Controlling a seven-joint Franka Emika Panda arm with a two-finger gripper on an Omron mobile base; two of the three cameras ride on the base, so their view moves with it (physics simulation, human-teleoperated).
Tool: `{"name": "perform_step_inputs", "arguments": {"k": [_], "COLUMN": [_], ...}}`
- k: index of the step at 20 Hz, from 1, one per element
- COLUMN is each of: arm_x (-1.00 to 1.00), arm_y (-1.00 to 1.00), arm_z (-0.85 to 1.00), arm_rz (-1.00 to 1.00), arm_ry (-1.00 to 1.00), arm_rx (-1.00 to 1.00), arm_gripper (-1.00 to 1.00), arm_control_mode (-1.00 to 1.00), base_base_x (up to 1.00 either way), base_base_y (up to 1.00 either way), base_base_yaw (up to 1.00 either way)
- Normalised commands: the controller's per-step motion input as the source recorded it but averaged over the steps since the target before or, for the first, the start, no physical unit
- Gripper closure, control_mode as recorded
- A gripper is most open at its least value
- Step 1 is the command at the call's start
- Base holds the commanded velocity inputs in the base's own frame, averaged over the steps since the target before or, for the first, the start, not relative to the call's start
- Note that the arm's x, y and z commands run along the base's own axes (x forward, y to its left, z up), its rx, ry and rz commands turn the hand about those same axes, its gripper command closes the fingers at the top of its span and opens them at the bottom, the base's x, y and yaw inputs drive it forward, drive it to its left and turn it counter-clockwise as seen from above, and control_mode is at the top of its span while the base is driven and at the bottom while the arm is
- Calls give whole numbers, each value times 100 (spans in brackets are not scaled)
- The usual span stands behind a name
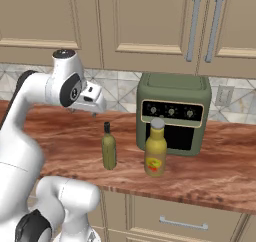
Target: There is a wine glass and glass cup on the dining counter. Place the wine bottle next to the wine glass and the juice bottle next to the glass cup.
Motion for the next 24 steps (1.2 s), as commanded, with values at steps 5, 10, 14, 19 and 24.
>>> {"name": "perform_step_inputs", "arguments": {"k": [5,10,14,19,24], "arm_x": [-41,-35,-15,-5,0], "arm_y": [16,9,1,-5,0], "arm_z": [-11,-18,-20,-28,-31], "arm_rz": [-29,-40,-38,-30,-18], "arm_ry": [-8,-1,0,-5,-16], "arm_rx": [0,0,0,0,-2], "arm_gripper": [-100,-100,-100,-100,-100], "arm_control_mode": [-100,-100,-100,-100,-100], "base_base_x": [0,0,0,0,0], "base_base_y": [0,0,0,0,0], "base_base_yaw": [0,0,0,0,0]}}
